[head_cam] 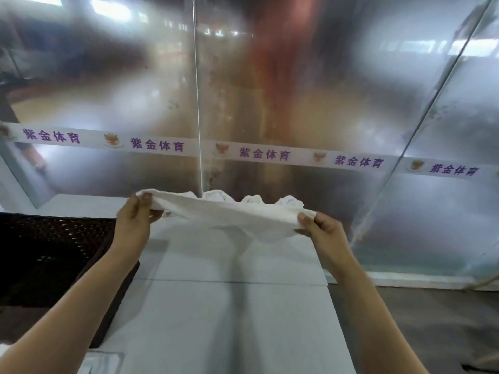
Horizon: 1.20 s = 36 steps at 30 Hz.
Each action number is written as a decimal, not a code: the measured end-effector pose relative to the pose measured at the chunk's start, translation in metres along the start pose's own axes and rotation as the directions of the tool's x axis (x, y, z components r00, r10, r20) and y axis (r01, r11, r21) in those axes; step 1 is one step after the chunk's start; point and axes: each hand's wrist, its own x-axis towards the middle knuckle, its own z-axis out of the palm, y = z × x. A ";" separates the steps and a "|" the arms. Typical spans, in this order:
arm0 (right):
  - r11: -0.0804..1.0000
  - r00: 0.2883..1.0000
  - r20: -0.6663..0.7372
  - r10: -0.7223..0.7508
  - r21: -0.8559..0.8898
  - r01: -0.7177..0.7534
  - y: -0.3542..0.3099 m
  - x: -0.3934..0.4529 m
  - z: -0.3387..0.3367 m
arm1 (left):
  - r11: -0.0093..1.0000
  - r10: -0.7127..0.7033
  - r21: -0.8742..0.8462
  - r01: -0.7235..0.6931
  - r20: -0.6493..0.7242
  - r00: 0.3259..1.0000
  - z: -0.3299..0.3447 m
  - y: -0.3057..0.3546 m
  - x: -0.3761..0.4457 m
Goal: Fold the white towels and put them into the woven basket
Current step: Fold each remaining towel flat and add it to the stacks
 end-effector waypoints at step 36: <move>0.799 0.793 -0.241 0.559 -0.101 -0.593 0.233 -0.121 0.045 | 0.763 -0.452 0.558 0.328 0.098 0.887 -0.050 -0.220 -0.133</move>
